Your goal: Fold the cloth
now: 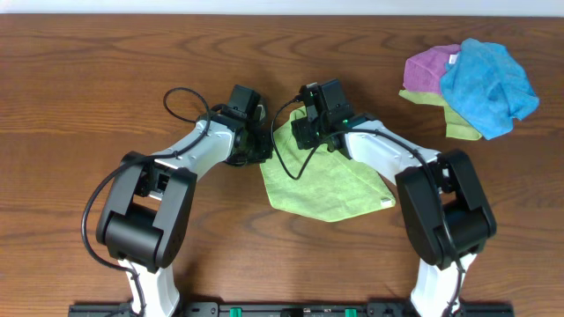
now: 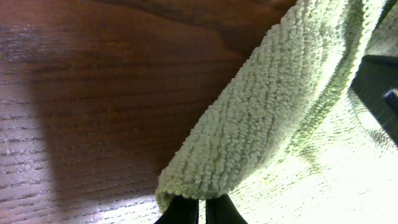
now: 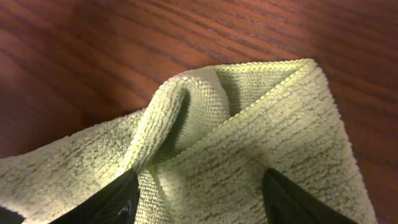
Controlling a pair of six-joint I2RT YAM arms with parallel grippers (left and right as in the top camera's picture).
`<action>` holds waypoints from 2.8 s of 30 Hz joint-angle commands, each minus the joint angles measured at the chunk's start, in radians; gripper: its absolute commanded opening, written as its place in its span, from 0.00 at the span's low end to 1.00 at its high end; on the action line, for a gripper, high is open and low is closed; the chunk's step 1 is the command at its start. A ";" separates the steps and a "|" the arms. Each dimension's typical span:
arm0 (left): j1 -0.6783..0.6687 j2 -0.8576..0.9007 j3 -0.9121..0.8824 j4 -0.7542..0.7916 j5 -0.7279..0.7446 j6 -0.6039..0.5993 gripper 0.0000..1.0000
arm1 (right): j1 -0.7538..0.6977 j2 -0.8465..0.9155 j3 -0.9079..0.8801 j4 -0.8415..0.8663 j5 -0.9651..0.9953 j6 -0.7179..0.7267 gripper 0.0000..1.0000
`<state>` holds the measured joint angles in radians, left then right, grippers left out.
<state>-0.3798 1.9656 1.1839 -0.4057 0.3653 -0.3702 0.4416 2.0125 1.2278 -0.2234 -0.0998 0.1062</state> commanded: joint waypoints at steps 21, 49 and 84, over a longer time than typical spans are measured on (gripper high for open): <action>0.006 0.009 -0.002 -0.010 -0.009 -0.005 0.06 | 0.007 0.047 0.016 0.015 0.052 0.012 0.18; 0.006 0.009 -0.002 -0.021 -0.056 -0.006 0.06 | 0.002 0.034 0.166 -0.152 0.267 0.009 0.01; 0.021 -0.038 0.100 -0.040 0.021 -0.011 0.06 | -0.172 -0.076 0.166 -0.193 0.397 -0.042 0.61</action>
<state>-0.3653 1.9633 1.2461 -0.4446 0.3786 -0.3714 0.2741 1.9804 1.3739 -0.4145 0.2768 0.0887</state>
